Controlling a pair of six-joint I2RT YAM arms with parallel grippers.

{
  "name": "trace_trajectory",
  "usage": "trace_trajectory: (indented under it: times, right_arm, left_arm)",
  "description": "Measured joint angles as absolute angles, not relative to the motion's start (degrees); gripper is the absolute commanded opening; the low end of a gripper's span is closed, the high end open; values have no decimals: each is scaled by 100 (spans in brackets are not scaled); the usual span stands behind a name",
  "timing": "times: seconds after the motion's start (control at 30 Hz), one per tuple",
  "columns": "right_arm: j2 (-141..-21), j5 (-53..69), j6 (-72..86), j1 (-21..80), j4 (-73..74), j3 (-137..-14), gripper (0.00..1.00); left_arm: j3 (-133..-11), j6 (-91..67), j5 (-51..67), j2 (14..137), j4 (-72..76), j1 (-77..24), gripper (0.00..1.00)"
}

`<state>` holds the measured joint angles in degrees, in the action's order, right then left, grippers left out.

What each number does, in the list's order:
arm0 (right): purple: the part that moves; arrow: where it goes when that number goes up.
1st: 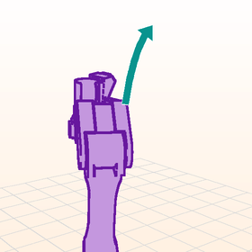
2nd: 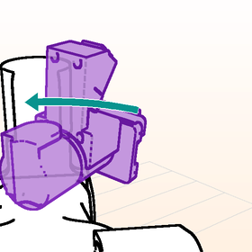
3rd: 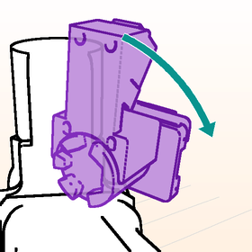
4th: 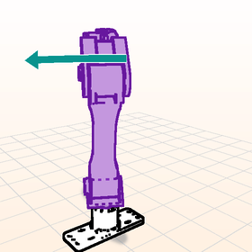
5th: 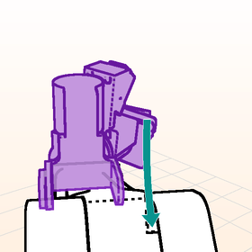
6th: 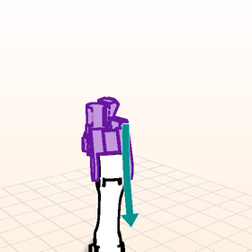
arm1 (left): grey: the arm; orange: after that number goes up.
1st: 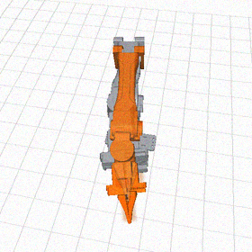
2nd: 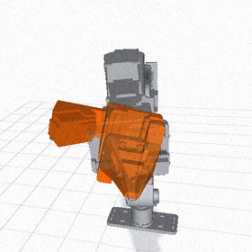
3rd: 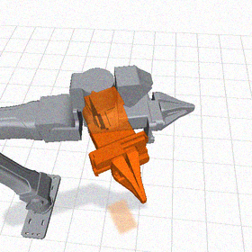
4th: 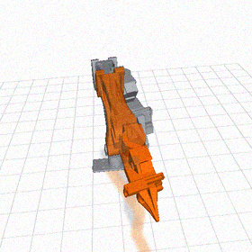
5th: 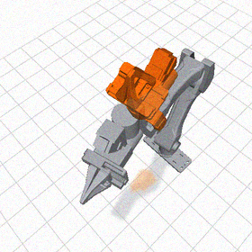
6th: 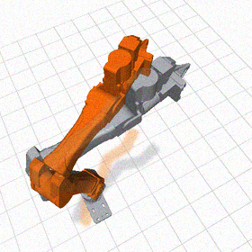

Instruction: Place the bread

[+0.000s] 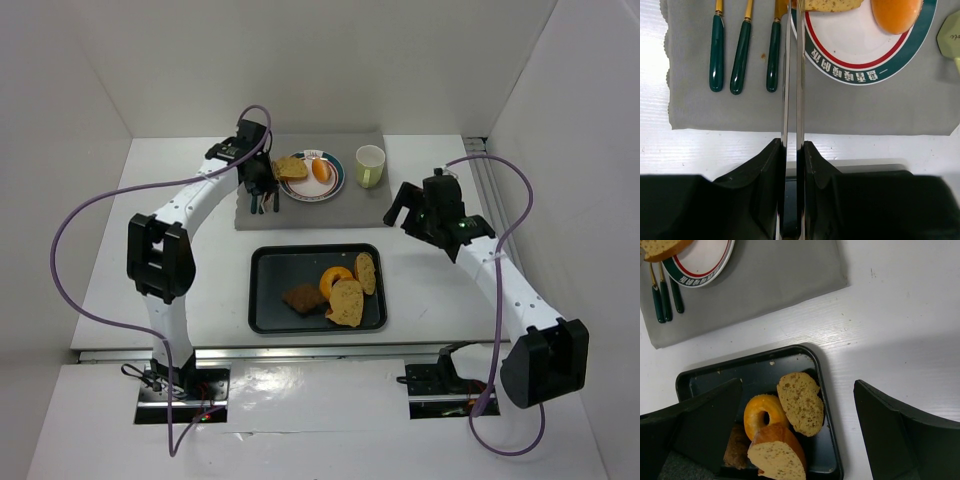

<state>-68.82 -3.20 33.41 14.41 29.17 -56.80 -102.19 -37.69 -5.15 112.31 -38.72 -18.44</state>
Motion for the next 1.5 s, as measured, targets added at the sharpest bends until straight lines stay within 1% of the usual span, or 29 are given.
trace_trajectory:
  times: [0.1, 0.13, 0.17, 0.23, 0.27, 0.33, 0.47, 0.53, 0.67, 0.9, 0.97, 1.1, 1.27, 1.3, 1.33, 1.5]
  right_arm:
    - [-6890, -296, 3341, 1468, 2915, -5677, 100]
    - [-6890, -283, 3341, 1476, 2912, -5675, 100]
    - [-6890, -276, 3341, 1483, 2908, -5669, 100]
    - [-6893, -270, 3341, 1487, 2902, -5651, 100]
    - [-6893, -263, 3347, 1487, 2891, -5634, 100]
    - [-6890, -244, 3361, 1487, 2853, -5568, 100]
    - [-6893, -207, 3365, 1503, 2834, -5450, 100]
    - [-6893, -183, 3365, 1540, 2832, -5448, 100]
    - [-6890, -172, 3365, 1608, 2829, -5448, 100]
    - [-6842, -320, 3365, 1614, 2884, -5448, 100]
    - [-6834, -349, 3363, 1614, 2917, -5452, 100]
    - [-6829, -381, 3361, 1638, 2969, -5452, 100]
    - [-6831, -355, 3361, 1638, 2971, -5452, 100]
    - [-6834, -338, 3358, 1638, 2971, -5454, 100]
    - [-6842, -314, 3356, 1638, 2971, -5454, 100]
    - [-6958, -270, 3332, 1640, 2978, -5572, 100]
  left_arm:
    - [-10221, -3758, -449, 11262, -3883, -1835, 36]
    - [-10221, -3754, -436, 11275, -3894, -1828, 47]
    - [-10221, -3734, -423, 11279, -3907, -1826, 53]
    - [-10208, -3715, -421, 11273, -3940, -1822, 60]
    - [-10195, -3699, -421, 11257, -3942, -1822, 68]
    - [-10156, -3612, -412, 11218, -3938, -1824, 73]
    - [-10084, -3597, -419, 11034, -3981, -1831, 73]
    - [-10025, -3594, -484, 10827, -4012, -1857, 69]
    - [-9594, -3387, -631, 9904, -4023, -2027, 67]
    - [-8187, -2558, 217, 8005, -4106, -2818, 67]
    - [-7758, -2523, 353, 7745, -4377, -3098, 67]
    - [-7303, -2567, 421, 7446, -5070, -3642, 67]
    - [-7155, -2414, 701, 6613, -5474, -3935, 69]
    - [-7148, -2390, 760, 6451, -5524, -3935, 74]
    - [-7148, -2366, 812, 6302, -5581, -3935, 76]
    - [-7142, -2388, 838, 6370, -6099, -4145, 77]
